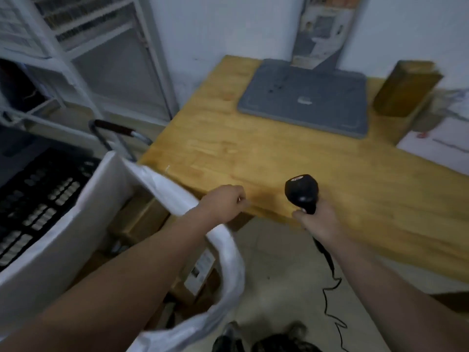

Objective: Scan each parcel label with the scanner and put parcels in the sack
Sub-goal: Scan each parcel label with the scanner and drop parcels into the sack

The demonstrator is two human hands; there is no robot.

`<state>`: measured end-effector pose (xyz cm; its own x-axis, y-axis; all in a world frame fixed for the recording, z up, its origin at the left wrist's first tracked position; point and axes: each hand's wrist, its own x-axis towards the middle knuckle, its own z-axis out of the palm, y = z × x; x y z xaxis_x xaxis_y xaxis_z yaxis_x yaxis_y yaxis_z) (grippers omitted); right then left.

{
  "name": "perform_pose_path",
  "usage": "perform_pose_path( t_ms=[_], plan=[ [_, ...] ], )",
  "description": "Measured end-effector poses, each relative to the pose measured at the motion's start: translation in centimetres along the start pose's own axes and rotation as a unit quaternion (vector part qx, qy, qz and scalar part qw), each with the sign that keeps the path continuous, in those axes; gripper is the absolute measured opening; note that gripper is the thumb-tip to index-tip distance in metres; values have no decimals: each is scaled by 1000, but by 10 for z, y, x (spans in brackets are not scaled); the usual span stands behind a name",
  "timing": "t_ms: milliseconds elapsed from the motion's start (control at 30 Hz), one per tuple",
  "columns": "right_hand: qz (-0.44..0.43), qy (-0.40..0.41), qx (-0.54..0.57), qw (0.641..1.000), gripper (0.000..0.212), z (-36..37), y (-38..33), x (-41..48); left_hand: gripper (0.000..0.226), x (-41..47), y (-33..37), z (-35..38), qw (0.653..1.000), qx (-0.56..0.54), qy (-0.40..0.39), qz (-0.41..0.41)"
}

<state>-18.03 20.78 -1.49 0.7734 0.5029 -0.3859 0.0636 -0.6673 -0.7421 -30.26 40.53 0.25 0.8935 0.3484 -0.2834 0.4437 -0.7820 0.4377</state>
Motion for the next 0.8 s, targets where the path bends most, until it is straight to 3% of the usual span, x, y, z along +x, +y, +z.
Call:
perform_pose_path(
  t_ms=[67,267,600,800],
  plan=[
    [5,46,31,998,18,-39,5,6,23,30,30,-3,999,-4,6,36],
    [13,167,75,983,21,-147,30,32,26,109,135,-4,994,5,15,110],
    [4,241,112,964,14,-329,82,102,25,231,312,31,991,-33,27,128],
    [-7,238,114,965,18,-406,81,172,31,300,368,30,994,-46,35,98]
  ],
)
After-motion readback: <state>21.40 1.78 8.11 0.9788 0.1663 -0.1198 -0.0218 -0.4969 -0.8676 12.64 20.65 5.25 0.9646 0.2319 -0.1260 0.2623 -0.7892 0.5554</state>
